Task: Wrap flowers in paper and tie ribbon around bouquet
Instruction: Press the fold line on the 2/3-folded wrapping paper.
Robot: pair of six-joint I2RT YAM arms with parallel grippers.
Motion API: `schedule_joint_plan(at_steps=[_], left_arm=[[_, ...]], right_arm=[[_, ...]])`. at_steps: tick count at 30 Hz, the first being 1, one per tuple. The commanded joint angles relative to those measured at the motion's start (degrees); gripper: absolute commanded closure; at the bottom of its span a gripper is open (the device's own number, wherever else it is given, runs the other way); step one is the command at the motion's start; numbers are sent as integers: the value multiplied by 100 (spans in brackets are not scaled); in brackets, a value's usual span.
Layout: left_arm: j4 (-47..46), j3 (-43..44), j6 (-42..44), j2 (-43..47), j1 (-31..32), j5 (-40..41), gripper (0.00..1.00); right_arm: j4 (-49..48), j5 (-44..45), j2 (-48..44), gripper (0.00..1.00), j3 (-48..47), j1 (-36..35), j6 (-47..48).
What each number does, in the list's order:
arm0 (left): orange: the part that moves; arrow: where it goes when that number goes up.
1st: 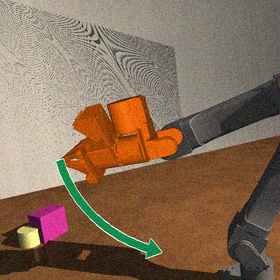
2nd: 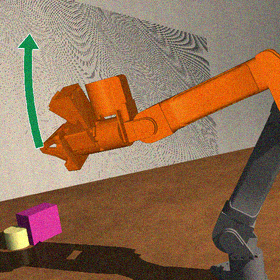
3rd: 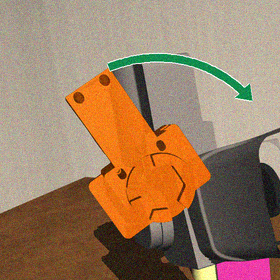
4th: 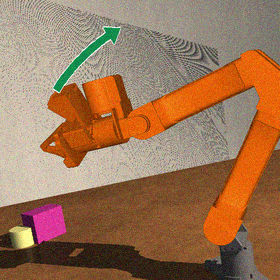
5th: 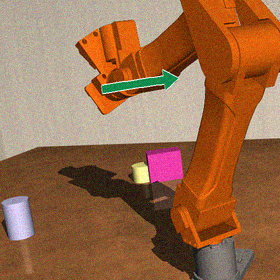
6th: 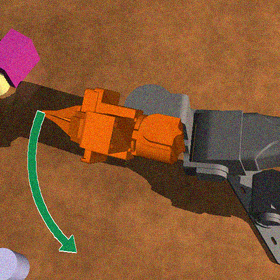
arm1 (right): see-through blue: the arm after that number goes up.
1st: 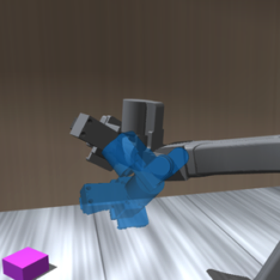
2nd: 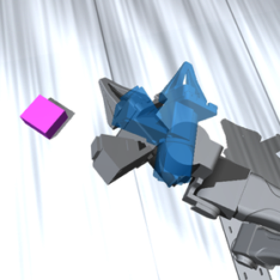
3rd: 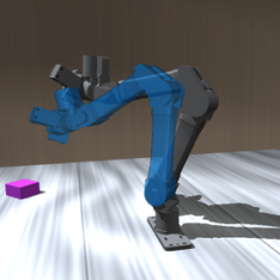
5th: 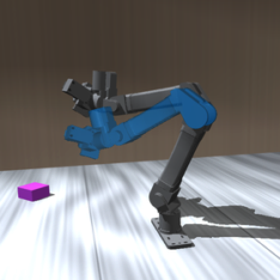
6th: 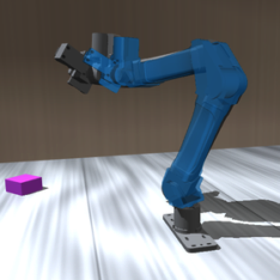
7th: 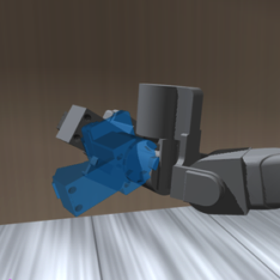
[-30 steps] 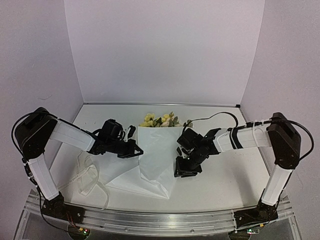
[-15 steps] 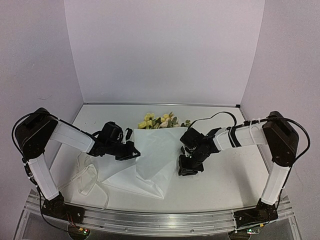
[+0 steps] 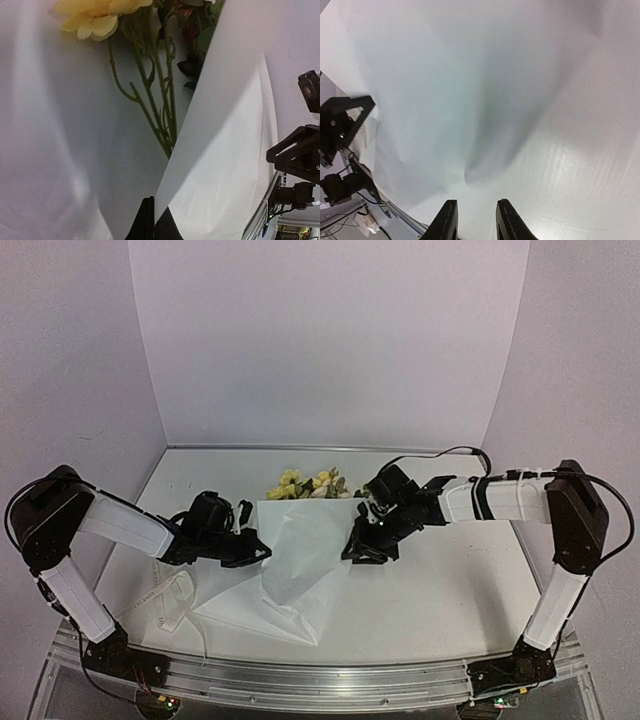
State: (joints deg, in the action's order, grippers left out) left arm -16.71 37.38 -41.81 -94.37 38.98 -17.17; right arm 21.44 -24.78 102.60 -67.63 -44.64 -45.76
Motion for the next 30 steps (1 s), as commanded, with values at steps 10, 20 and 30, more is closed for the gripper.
schedule_joint_plan(at_steps=[10,20,30], left_arm=[[155,573,532,-145,5,-193,100],[852,953,528,-441,4,-56,97],[2226,1534,1070,516,138,255,49]], right_arm=[[-588,-208,1100,75,-976,-107,-787],[-588,288,1130,75,-480,-85,-495],[-266,333,1352,75,-490,94,-263]])
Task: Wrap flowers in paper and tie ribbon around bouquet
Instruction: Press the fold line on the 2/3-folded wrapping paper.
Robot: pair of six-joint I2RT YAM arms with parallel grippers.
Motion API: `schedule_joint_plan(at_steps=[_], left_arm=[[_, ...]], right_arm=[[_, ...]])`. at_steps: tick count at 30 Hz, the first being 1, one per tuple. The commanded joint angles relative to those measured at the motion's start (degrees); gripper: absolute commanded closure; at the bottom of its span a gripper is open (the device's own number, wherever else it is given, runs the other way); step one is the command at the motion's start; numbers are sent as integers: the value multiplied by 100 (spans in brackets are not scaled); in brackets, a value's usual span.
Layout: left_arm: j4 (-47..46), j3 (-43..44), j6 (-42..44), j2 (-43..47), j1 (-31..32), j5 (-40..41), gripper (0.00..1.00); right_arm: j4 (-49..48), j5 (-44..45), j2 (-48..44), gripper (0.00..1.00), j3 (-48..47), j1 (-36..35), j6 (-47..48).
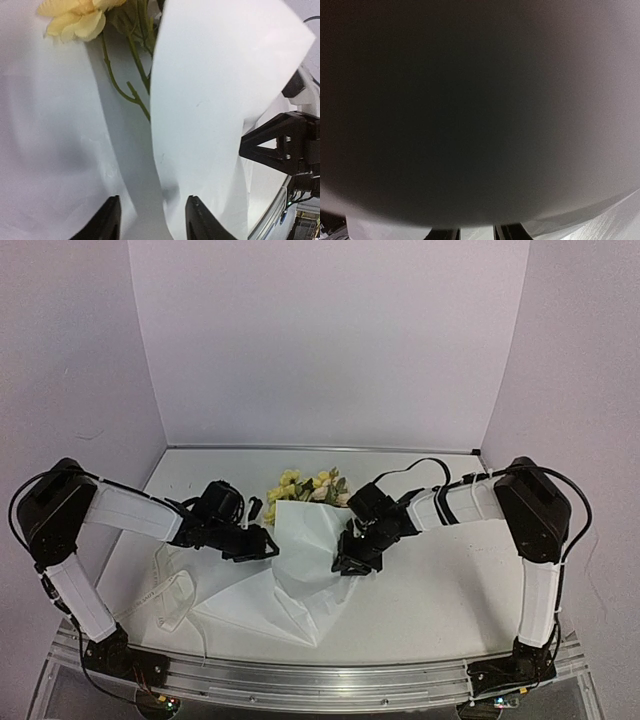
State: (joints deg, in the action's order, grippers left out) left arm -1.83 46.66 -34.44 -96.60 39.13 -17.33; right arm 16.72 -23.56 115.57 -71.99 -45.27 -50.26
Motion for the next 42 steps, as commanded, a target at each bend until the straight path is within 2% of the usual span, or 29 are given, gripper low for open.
schedule_joint_plan(at_steps=[1,4,8,15,20,25,32,35,42], left_arm=[[921,698,372,834,188,373,47],[1519,880,234,1034,345,465,46],[1548,818,140,1195,724,387,43],[1089,1917,337,7,1202,92,48],[942,2377,538,-688,1404,-510,57],[945,2078,547,-921,1563,-808,73],[795,1361,517,-904,1597,-691,84],[839,1321,541,-1035,1597,-466,88],[565,1159,495,-971,1590,-435,91]], right_arm=[[259,216,59,75,-44,194,207],[405,282,64,75,-29,356,260],[760,461,71,75,-174,569,482],[895,326,32,74,-435,826,770],[1098,-12,-62,74,-645,826,984],[1362,-266,-186,74,-803,826,1087],[1490,-439,-413,74,-884,812,1033],[1500,-540,-691,74,-775,717,1024],[1321,-741,-1296,74,-149,142,921]])
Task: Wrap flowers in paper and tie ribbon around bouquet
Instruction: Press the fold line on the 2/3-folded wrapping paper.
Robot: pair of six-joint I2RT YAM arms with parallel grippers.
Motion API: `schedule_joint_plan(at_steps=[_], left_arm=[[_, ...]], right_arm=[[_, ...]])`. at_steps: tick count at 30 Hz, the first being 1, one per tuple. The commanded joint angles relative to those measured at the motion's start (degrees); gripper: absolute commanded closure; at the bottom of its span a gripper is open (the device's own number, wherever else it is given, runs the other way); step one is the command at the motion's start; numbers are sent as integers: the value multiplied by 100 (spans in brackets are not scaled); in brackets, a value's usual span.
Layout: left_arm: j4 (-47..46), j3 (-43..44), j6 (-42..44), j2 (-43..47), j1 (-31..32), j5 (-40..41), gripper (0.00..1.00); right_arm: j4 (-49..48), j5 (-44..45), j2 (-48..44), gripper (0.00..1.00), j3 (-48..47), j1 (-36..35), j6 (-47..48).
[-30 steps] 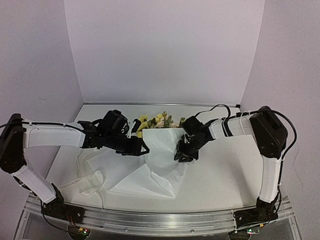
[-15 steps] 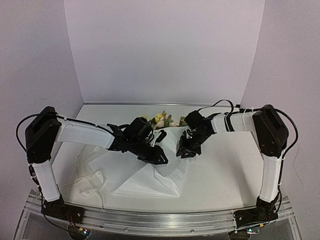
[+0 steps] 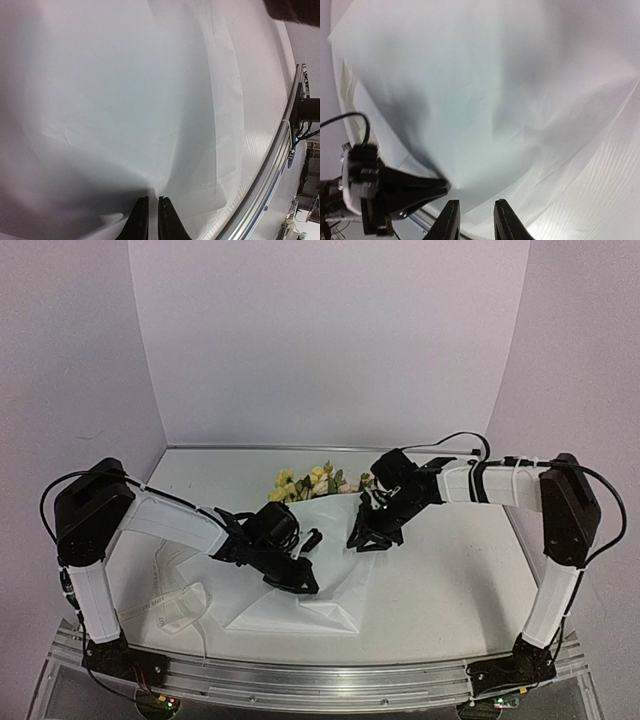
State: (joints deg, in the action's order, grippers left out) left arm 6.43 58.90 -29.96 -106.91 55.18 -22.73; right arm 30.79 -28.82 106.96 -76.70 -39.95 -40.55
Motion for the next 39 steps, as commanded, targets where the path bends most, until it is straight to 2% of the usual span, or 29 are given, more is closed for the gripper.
schedule_joint_plan(at_steps=[1,9,15,20,24,31,39], left_arm=[[-268,-77,60,72,-16,119,92],[-300,-158,189,242,-23,179,92],[-239,-146,206,347,-64,208,91],[-149,-218,261,721,-85,86,83],[-242,-288,236,1006,-74,-349,79],[-594,-547,93,634,-16,-849,81],[-927,-718,-98,-23,-16,-830,84]], right_arm=[[-158,-216,-483,74,425,-513,-85],[-1031,-269,-256,79,1063,-1104,-570],[-1156,-107,78,81,1128,-1363,-714],[-1164,-39,293,83,1158,-1405,-764],[-1163,-10,329,83,1155,-1430,-759],[-1132,21,184,83,1052,-1436,-717],[-1065,-49,-25,83,1053,-1439,-677]])
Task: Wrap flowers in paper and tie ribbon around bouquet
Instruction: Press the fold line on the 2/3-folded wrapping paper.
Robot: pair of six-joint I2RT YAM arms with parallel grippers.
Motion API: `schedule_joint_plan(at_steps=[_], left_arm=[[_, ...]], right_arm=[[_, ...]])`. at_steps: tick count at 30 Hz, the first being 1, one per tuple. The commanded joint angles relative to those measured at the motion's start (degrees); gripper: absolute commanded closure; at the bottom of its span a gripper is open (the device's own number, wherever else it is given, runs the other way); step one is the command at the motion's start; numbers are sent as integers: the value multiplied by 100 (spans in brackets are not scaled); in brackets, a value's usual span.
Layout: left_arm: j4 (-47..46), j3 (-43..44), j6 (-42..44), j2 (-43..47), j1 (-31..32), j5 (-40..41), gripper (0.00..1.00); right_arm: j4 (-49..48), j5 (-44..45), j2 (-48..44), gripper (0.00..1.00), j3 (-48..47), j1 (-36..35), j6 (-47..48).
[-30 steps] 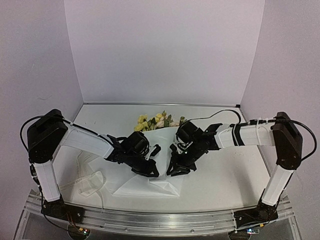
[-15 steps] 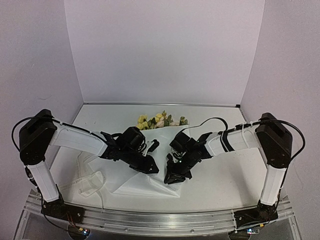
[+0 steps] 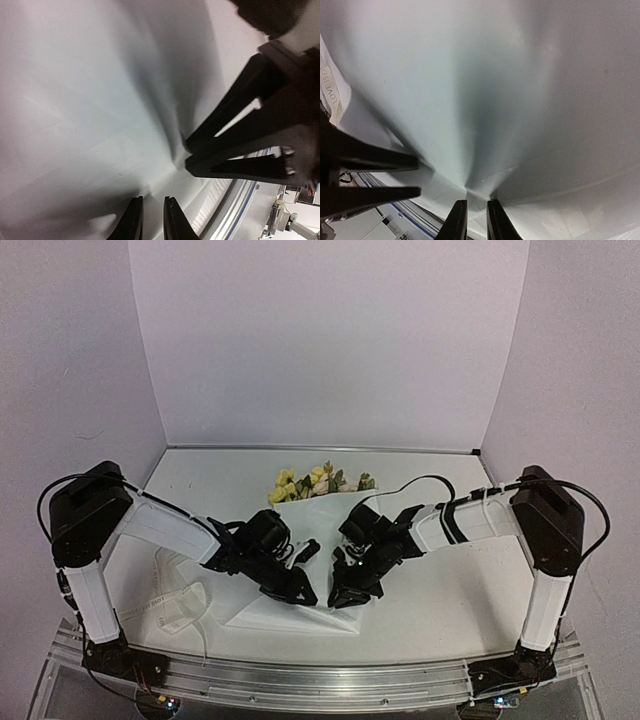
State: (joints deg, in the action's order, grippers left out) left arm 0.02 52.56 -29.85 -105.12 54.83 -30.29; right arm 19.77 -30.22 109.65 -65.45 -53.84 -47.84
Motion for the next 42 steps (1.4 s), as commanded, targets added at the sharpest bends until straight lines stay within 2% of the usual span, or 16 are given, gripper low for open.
schedule_joint_plan(at_steps=[1,12,22,29,35,38,42], left_arm=[[-278,-91,-124,-228,19,-41,85],[-164,-157,-222,-173,12,239,86],[130,-208,-424,177,-36,590,87],[479,-291,-541,843,-527,721,82],[1163,-405,-989,1810,-850,1090,71],[840,-710,-1622,2138,-795,908,70],[86,-758,-1960,1654,-371,916,71]], right_arm=[[59,81,-354,83,-51,-52,66],[168,45,-493,84,412,-397,126],[-32,82,194,86,340,-466,-57],[-98,414,827,86,-202,-413,-290],[-96,720,1130,86,-477,-184,-475],[-96,853,1065,86,-284,-40,-524],[-124,749,1117,86,-338,-7,-538]])
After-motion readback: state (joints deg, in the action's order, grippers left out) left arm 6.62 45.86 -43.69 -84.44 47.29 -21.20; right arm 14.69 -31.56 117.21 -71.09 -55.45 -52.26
